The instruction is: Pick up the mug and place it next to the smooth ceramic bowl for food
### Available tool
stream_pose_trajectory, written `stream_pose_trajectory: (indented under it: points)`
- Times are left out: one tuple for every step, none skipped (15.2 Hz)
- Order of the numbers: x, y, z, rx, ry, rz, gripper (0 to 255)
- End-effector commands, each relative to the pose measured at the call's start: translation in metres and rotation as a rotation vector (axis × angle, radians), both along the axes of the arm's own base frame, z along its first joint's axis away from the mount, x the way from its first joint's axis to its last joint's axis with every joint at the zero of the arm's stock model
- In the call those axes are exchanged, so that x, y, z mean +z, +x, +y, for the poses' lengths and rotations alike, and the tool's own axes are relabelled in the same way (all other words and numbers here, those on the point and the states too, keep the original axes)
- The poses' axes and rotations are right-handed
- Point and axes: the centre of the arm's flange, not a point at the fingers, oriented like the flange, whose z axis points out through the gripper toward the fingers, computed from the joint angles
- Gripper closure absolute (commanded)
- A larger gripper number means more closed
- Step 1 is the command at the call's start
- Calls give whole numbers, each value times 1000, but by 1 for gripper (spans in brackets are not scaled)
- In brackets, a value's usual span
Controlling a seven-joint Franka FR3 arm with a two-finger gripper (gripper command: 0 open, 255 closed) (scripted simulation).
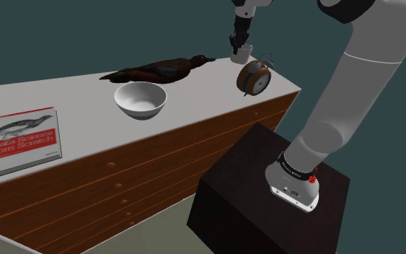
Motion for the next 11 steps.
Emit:
stream_pose_trajectory:
  points:
    - [10,0,1,0,0,0,255]
    - [16,0,1,0,0,0,255]
    - [21,0,1,0,0,0,255]
    - [26,0,1,0,0,0,255]
    - [31,0,1,0,0,0,255]
    - [37,0,1,0,0,0,255]
    - [42,0,1,0,0,0,255]
    - [47,0,1,0,0,0,255]
    - [53,0,1,0,0,0,255]
    - [53,-1,1,0,0,0,255]
    - [53,-3,14,0,0,0,255]
